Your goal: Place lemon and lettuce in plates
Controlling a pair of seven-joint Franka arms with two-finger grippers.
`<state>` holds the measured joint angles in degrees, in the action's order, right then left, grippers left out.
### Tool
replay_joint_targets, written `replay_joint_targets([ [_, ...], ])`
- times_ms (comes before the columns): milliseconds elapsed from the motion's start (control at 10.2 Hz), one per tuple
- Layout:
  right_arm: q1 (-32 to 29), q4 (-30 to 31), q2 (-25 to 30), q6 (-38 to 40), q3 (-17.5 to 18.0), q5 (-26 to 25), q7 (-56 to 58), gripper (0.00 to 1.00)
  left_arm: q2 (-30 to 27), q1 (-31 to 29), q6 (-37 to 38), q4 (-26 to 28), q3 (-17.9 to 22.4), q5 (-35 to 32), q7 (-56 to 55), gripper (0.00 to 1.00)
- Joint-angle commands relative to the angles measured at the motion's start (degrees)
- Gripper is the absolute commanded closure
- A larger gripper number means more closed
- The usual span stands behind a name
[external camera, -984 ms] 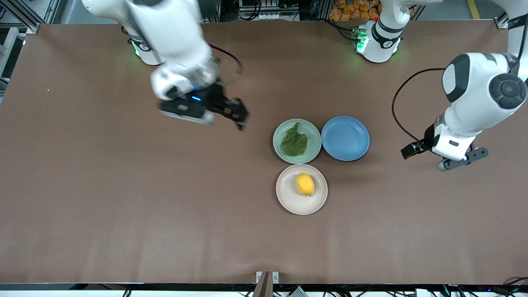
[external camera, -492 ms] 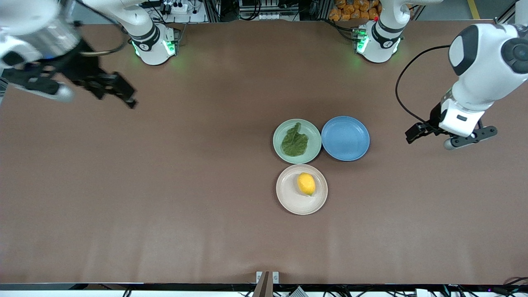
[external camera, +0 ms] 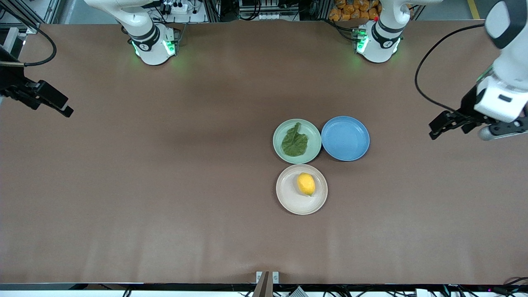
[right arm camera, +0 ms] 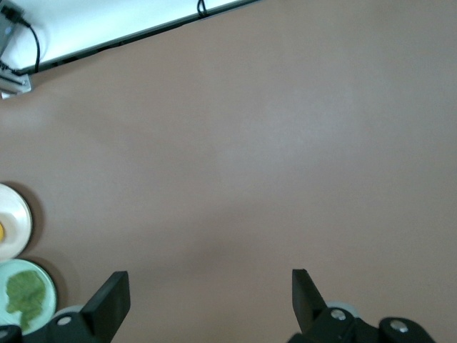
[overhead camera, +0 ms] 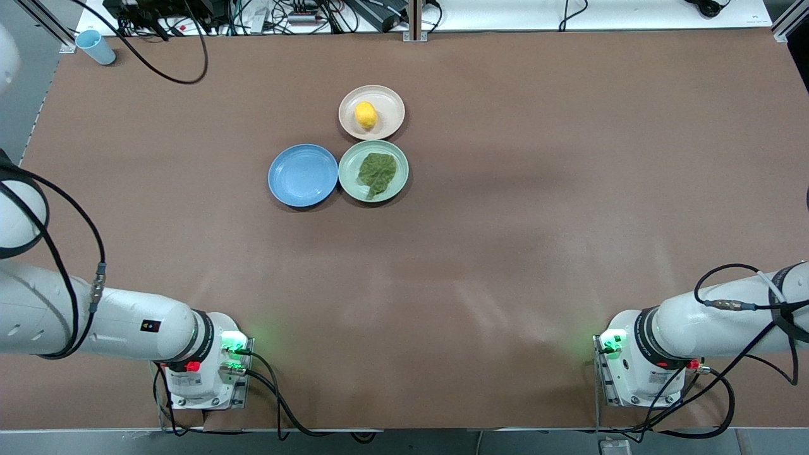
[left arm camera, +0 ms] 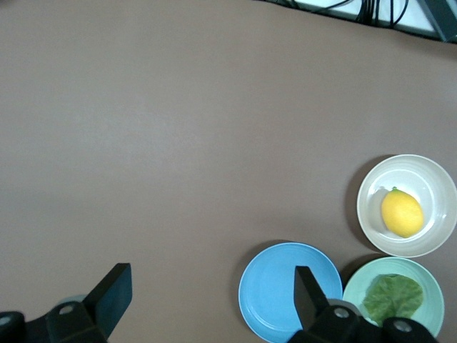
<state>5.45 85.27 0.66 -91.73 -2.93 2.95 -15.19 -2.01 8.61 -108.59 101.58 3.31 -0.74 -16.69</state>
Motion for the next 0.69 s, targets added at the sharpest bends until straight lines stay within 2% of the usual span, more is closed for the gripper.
replay_joint_targets([
  [0, -1.94, 2.44, 0.84, -0.12, 0.91, -1.62, 6.65, 0.0, 2.45, -0.26, 8.45, -8.92, 0.03, 1.27, 3.84, 0.0],
  [98, -1.85, 3.4, 0.84, -0.12, 0.91, -3.37, 9.63, 0.0, 1.84, -0.35, 10.05, -9.64, -0.14, 1.27, 6.21, 0.0],
  [295, -1.33, 5.07, 0.92, -0.03, 0.91, -3.57, 11.94, 0.0, 1.83, -0.26, 17.05, -12.97, -0.14, 2.4, 10.61, 0.0],
  [590, -0.36, 5.61, 2.33, 1.46, 1.08, -2.95, 12.12, 0.0, 1.57, -0.26, 19.81, -14.39, -0.32, 2.33, 12.03, 0.0],
])
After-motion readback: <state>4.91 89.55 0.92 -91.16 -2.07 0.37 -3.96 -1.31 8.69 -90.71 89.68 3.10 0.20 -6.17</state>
